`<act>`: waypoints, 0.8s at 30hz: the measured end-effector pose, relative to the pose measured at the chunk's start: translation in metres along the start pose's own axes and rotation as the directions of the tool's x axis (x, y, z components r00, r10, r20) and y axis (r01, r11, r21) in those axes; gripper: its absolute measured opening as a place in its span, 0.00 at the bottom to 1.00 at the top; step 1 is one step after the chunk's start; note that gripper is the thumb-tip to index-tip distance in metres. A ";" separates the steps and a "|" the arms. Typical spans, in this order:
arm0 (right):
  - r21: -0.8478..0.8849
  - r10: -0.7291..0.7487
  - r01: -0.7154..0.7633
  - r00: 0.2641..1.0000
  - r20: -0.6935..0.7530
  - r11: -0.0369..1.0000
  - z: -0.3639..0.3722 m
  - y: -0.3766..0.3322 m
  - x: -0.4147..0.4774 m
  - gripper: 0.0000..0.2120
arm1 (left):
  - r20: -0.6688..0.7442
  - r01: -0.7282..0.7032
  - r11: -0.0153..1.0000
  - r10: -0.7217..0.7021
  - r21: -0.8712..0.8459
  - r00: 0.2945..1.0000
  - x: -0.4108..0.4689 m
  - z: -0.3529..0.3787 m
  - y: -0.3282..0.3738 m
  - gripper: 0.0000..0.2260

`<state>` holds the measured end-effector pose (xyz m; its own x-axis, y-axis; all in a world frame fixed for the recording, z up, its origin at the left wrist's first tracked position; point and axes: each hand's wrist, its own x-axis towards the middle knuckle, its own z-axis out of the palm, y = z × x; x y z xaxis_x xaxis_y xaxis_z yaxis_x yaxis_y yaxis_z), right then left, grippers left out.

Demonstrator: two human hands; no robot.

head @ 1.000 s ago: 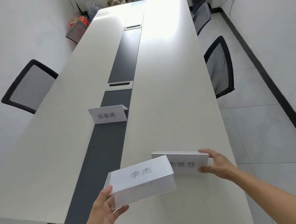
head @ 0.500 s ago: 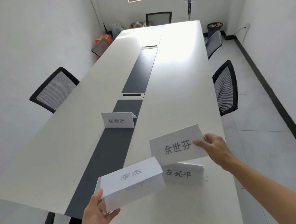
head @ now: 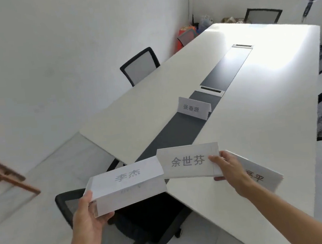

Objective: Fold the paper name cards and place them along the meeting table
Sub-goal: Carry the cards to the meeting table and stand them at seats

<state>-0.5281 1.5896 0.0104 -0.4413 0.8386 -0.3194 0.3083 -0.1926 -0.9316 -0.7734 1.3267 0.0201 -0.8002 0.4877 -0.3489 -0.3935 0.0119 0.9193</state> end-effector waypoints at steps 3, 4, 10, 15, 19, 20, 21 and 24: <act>-0.018 0.008 -0.007 0.997 0.076 1.000 0.066 0.004 -0.027 0.09 | -0.141 -0.034 0.999 0.031 -0.015 0.990 -0.025 -0.080 0.008 0.16; -0.021 0.016 -0.015 0.995 0.095 1.000 0.090 0.006 -0.039 0.09 | -0.190 -0.038 0.999 0.032 -0.025 0.981 -0.034 -0.111 0.012 0.16; -0.046 0.030 -0.017 0.954 0.297 0.999 0.236 0.015 -0.101 0.10 | -0.426 -0.081 0.995 0.046 -0.065 0.904 -0.093 -0.280 0.026 0.18; -0.083 0.047 -0.012 0.899 0.434 0.996 0.348 0.003 -0.131 0.08 | -0.588 -0.124 0.985 0.030 -0.120 0.808 -0.119 -0.388 0.024 0.15; -0.146 0.076 -0.002 0.861 0.504 0.989 0.424 -0.005 -0.133 0.11 | -0.683 -0.129 0.978 -0.017 -0.163 0.730 -0.107 -0.446 0.017 0.15; -0.158 0.083 -0.001 0.854 0.513 0.987 0.442 -0.006 -0.130 0.11 | -0.700 -0.132 0.976 -0.028 -0.174 0.714 -0.100 -0.459 0.016 0.15; -0.166 0.091 -0.004 0.849 0.520 0.986 0.460 -0.008 -0.124 0.11 | -0.710 -0.136 0.974 -0.033 -0.180 0.703 -0.091 -0.470 0.016 0.15; -0.182 0.112 -0.016 0.839 0.532 0.983 0.517 -0.013 -0.103 0.12 | -0.730 -0.132 0.976 -0.038 -0.175 0.683 -0.057 -0.507 0.023 0.15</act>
<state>-0.9225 1.2420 -0.0348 -0.7842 0.4110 -0.4648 0.4635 -0.1101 -0.8792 -0.9660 0.8561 -0.0315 -0.8614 -0.3044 -0.4066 -0.3575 -0.2052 0.9111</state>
